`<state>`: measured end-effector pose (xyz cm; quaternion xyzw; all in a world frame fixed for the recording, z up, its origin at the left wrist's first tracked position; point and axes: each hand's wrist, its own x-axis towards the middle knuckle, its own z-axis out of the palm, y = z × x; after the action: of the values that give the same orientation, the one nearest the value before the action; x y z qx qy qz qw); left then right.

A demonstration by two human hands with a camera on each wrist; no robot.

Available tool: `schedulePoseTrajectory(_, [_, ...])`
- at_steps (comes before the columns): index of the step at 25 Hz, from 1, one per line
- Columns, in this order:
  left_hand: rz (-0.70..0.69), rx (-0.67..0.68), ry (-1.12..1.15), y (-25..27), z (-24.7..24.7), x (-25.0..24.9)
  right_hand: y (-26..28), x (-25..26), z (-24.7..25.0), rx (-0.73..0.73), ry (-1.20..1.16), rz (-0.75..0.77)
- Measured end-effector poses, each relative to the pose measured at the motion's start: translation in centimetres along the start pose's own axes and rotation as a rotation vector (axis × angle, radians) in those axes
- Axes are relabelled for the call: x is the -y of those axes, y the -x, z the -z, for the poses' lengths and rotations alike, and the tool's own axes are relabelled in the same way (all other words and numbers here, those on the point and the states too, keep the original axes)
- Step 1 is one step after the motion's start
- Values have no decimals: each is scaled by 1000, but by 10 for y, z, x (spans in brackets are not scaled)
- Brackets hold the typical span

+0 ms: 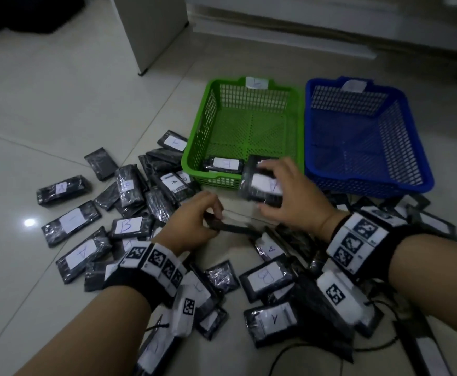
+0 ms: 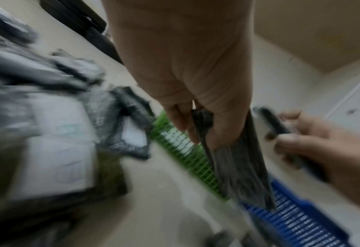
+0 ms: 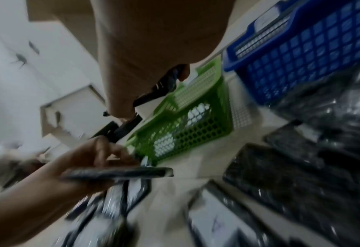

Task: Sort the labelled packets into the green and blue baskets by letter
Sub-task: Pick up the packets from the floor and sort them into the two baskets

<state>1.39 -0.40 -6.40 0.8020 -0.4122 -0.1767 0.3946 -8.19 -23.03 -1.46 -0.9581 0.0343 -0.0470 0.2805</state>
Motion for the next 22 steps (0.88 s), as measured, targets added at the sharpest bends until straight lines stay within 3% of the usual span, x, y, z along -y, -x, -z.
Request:
schedulePoseTrajectory(4, [1,-68,246,-36,3,-36,-32,-70,41,-368,-230,-298])
schedulePoseTrajectory(7, [-26,-169,329,-59,-7,-48,-40,-122,62,-424,-228,-519])
schedulePoseTrajectory(11, [25,-202,359,-82,-17,-56,-37,-163,74,-295,-81,-542])
schedulePoseTrajectory(16, [116,-322,323,-96,-15,-57,-52,-183,66,41,36,-595])
schedulePoseTrajectory(19, [202,-226,360,-108,-9,-54,-61,-177,56,398,78,-600])
schedulePoseTrajectory(22, [286,-152,111,-129,-15,-47,-62,-169,56,463,377,-551])
